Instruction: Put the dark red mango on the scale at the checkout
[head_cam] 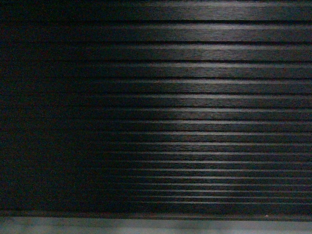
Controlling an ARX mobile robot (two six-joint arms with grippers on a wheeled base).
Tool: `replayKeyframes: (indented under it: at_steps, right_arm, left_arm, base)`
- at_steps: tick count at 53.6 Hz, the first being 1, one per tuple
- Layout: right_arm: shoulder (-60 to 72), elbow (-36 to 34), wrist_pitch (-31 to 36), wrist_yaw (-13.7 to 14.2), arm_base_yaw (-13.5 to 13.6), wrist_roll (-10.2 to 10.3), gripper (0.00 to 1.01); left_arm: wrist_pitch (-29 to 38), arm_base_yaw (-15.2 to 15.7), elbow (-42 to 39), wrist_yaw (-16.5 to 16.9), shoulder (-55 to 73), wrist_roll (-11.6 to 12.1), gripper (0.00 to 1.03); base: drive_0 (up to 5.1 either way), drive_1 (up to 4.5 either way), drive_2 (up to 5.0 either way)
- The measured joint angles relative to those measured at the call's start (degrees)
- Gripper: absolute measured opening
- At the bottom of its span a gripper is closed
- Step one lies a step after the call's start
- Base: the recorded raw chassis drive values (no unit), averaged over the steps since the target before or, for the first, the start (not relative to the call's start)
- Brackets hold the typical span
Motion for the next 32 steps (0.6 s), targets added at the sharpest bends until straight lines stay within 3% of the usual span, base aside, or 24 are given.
replayKeyframes:
  at_steps: [32]
  right_arm:
    - [0.0,0.0,0.0,0.0,0.0,0.0,0.98]
  left_arm:
    - [0.1,0.0,0.0,0.0,0.0,0.0,0.98]
  base:
    - [0.0,0.00,0.0]
